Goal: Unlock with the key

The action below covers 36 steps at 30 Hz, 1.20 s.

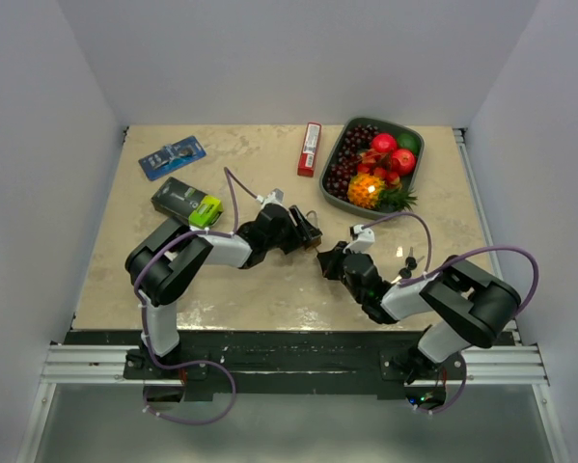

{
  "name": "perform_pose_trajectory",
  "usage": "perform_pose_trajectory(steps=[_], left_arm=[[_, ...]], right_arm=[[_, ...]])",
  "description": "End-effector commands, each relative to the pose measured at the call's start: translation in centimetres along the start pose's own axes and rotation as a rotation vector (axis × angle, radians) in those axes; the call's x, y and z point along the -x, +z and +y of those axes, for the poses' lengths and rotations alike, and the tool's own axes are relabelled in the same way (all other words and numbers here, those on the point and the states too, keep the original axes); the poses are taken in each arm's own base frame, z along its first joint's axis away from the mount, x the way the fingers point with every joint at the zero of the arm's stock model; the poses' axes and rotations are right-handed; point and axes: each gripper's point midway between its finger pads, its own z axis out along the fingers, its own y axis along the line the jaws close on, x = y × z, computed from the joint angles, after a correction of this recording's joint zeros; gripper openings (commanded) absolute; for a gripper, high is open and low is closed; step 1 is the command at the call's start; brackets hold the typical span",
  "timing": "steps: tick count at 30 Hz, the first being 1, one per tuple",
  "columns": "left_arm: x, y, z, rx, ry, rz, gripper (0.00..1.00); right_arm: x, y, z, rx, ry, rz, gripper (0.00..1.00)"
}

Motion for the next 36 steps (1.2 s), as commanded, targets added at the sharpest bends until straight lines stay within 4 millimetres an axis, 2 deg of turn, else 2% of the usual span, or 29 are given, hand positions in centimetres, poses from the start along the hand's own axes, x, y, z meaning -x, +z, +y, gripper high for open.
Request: perform_pose_trajectory(steps=[1, 16, 36], left_arm=[[-1.8, -0.6, 2.9, 0.085, -0.004, 0.063, 0.00], [-2.7, -0.7, 3.3, 0.070, -0.035, 0.084, 0.00], [-4.2, -0.6, 3.7, 0.101, -0.004, 0.090, 0.00]], right_arm=[[2.6, 0.8, 0.7, -0.003, 0.054, -0.119, 0.00], [2.2, 2.2, 1.7, 0.016, 0.064, -0.115, 0.00], [3.1, 3.3, 2.6, 0.017, 0.072, -0.147, 0.00]])
